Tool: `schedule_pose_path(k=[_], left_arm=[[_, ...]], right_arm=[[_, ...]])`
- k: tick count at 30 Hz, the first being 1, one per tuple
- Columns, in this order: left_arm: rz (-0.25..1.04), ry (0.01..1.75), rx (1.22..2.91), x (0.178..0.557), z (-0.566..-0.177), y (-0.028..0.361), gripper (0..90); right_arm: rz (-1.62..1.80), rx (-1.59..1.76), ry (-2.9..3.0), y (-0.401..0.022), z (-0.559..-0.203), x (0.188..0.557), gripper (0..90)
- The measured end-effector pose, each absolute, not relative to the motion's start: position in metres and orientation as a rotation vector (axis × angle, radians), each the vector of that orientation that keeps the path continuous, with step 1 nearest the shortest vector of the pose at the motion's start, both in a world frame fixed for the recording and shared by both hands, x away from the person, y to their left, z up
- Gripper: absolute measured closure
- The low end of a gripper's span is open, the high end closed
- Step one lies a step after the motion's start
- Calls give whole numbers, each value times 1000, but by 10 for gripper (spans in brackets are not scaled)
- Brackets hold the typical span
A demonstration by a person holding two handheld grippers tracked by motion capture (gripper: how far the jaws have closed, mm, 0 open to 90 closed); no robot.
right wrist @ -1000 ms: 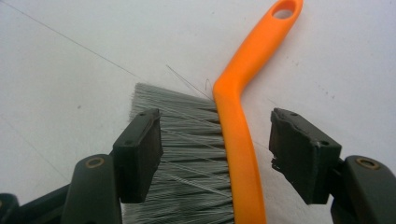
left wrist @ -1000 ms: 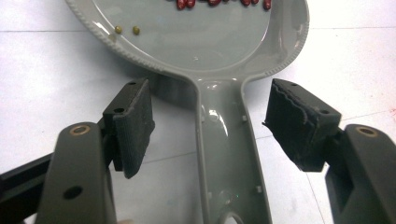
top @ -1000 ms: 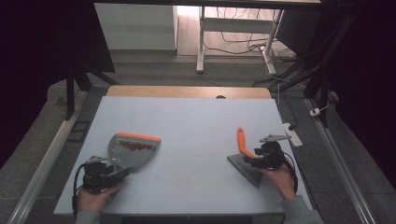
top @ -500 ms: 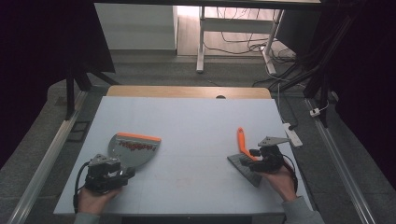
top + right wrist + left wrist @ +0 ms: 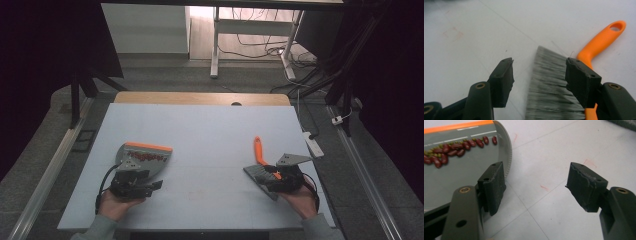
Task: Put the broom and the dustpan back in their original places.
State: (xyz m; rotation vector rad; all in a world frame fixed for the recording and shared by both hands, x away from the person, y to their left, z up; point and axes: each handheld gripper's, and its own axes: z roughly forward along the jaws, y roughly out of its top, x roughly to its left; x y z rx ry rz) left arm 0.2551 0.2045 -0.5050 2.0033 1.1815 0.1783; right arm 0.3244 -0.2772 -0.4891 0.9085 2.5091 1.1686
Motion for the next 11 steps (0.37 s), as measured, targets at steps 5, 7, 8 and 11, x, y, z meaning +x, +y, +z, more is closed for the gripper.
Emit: schedule_pose_path(k=[5, 7, 8, 11], left_arm=[[160, 1179, 2003, 250, -507, 205, 319], [160, 1183, 1999, 250, -506, 205, 320], [162, 1185, 1997, 249, -506, 205, 319], [161, 1187, 1997, 249, -506, 205, 320]], right_arm=[[1172, 883, 2508, -276, -491, 322, 405], [1181, 876, 2500, -276, -491, 321, 406], [1182, 871, 2500, -276, -491, 321, 407], [1193, 846, 2494, -276, -490, 320, 409]])
